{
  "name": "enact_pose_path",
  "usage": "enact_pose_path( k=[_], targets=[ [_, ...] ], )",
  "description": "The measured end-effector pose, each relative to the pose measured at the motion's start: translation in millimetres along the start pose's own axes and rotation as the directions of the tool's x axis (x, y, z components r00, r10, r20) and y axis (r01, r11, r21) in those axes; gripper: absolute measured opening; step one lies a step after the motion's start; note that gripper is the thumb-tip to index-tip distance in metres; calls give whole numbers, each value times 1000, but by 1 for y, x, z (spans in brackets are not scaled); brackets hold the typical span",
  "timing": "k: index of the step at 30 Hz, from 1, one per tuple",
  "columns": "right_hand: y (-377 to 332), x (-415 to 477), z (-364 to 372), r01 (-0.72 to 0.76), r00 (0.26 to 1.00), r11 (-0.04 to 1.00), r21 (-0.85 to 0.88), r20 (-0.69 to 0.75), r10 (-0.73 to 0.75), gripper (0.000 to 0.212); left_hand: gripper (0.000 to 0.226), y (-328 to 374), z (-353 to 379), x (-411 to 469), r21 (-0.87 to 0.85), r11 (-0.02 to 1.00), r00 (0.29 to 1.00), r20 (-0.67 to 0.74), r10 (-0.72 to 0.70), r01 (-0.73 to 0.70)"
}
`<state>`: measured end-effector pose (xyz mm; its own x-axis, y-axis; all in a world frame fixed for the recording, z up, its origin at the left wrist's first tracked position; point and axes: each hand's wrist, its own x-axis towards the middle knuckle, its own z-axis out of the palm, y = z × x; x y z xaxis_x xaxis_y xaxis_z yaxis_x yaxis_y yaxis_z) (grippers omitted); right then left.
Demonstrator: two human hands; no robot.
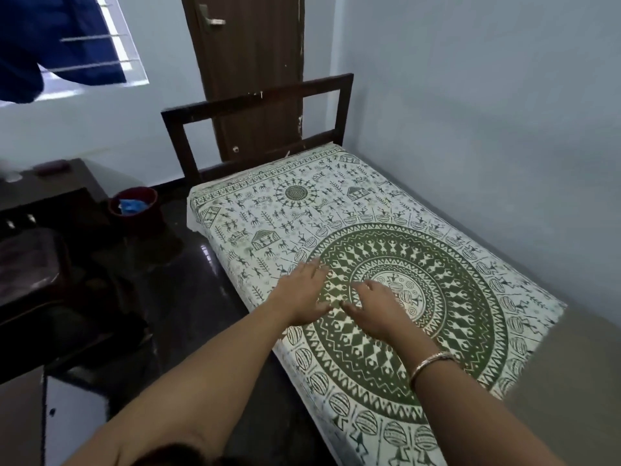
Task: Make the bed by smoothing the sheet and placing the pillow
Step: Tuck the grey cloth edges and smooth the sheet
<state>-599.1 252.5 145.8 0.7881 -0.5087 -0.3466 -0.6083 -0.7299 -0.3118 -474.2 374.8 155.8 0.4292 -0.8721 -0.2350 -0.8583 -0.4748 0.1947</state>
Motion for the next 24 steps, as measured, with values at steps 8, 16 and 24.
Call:
enact_pose_path(
  k=[8, 16, 24],
  targets=[
    [-43, 116, -14, 3, 1000, 998, -58, -23, -4, 64, 82, -85, -11, 64, -42, 999, 1000, 22, 11, -10],
    [-119, 224, -42, 41, 999, 999, -18, -5, -41, 74, 85, -205, -70, 123, 27, 989, 989, -22, -148, 148],
    [-105, 249, -59, -226, 968, 970, 85, -93, 234, 75, 85, -226, -90, 202, 99, 987, 988, 94, 121, -130]
  ],
)
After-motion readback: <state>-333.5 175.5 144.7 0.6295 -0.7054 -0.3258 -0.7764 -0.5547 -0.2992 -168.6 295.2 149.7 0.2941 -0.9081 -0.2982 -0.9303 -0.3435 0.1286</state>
